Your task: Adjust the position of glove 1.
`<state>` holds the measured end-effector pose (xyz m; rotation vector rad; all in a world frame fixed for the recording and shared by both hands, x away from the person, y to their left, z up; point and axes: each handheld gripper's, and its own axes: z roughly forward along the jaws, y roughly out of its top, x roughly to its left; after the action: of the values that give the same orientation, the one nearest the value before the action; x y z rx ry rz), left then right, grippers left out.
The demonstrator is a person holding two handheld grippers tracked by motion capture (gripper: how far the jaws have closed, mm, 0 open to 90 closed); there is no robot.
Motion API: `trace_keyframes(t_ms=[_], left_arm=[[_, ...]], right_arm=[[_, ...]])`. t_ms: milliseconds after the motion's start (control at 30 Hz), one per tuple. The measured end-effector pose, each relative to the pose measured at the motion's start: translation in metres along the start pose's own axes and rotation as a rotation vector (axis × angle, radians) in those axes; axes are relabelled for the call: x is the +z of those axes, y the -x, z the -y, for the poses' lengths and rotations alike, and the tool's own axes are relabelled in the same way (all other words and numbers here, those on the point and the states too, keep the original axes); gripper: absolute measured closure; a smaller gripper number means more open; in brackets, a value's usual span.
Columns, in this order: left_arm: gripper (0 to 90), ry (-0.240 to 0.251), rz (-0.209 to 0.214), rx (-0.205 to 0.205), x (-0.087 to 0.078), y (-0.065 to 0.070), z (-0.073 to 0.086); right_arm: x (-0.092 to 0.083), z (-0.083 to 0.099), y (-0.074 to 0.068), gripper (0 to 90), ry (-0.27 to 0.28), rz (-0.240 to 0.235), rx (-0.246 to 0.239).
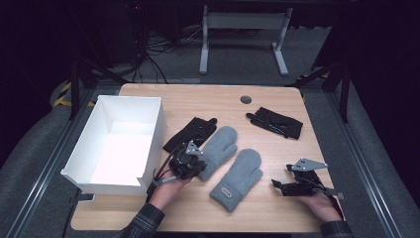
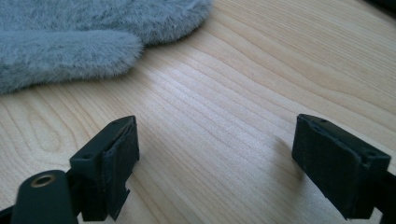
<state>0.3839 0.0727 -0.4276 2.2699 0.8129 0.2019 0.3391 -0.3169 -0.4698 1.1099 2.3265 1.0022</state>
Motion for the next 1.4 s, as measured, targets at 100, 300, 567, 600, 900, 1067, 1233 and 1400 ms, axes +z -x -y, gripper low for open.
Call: trace_keyframes(t_ms=[100, 300, 567, 600, 900, 1067, 1233, 1400], left_arm=[[63.2, 0.013, -0.018, -0.003, 0.002, -0.002, -0.009], [51.2, 0.028, -0.024, -0.007, 0.013, -0.008, -0.026], [47.5, -0.003, -0.037, -0.015, 0.040, -0.015, -0.036], [47.5, -0.011, -0.036, -0.019, 0.042, -0.016, -0.036], [64.0, -0.058, -0.047, 0.021, 0.056, -0.015, -0.030], [76.3, -0.070, -0.050, 0.039, 0.055, -0.015, -0.031], [82.2, -0.051, -0.005, 0.007, 0.051, -0.020, -0.031], [83.8, -0.023, 0.031, -0.013, 0.040, -0.020, -0.034]], right_arm=[[0.000, 0.000, 0.000, 15.2, 0.000, 0.000, 0.000], [0.000, 0.000, 0.000, 15.2, 0.000, 0.000, 0.000], [0.000, 0.000, 0.000, 15.2, 0.000, 0.000, 0.000], [0.000, 0.000, 0.000, 15.3, 0.000, 0.000, 0.000], [0.000, 0.000, 0.000, 15.2, 0.000, 0.000, 0.000], [0.000, 0.000, 0.000, 15.2, 0.000, 0.000, 0.000], [0.000, 0.000, 0.000, 15.2, 0.000, -0.001, 0.000], [0.000, 0.000, 0.000, 15.3, -0.001, -0.001, 0.000]])
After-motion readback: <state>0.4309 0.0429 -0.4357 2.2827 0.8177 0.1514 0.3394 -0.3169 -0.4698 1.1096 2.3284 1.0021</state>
